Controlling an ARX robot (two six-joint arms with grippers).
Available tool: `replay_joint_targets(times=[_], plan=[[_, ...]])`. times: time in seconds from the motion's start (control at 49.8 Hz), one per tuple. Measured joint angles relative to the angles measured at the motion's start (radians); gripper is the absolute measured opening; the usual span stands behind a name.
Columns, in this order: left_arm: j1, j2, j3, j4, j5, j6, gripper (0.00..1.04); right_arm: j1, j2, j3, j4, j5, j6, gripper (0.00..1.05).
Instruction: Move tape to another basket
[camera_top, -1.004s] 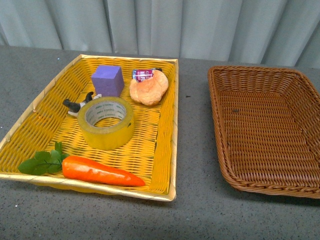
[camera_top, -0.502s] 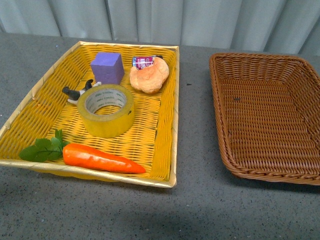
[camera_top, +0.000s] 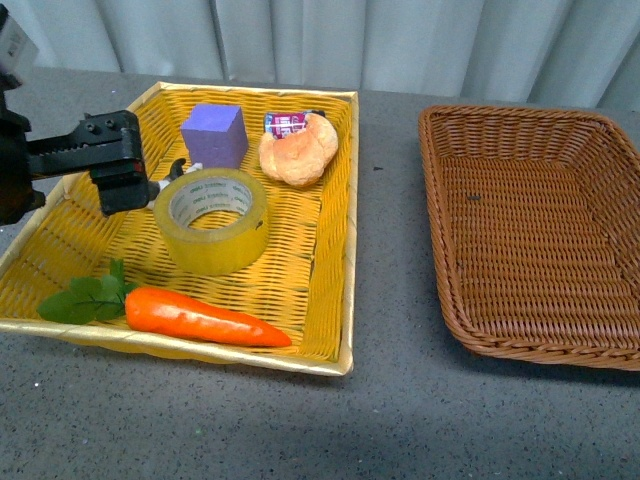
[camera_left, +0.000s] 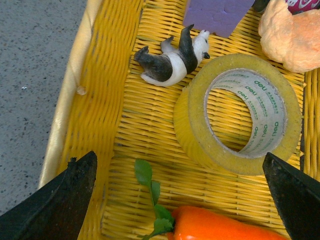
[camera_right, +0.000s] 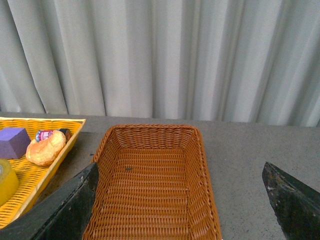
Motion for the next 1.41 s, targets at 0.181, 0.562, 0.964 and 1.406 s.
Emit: replay_joint_targets(times=[0.181, 0.562, 0.964, 1.406], plan=[[-0.027, 0.093, 0.096, -0.033, 0.018, 0.021, 0.98, 0.0, 0.0, 0.0, 0.0, 0.0, 0.0, 0.96], [-0.019, 0.214, 0.179, -0.035, 0.024, 0.04, 0.98, 0.0, 0.0, 0.0, 0.0, 0.0, 0.0, 0.96], [-0.008, 0.294, 0.208, -0.032, 0.027, 0.024, 0.98, 0.0, 0.0, 0.0, 0.0, 0.0, 0.0, 0.96], [-0.021, 0.309, 0.234, -0.051, -0.001, 0.012, 0.43, 0.0, 0.0, 0.0, 0.0, 0.0, 0.0, 0.96]])
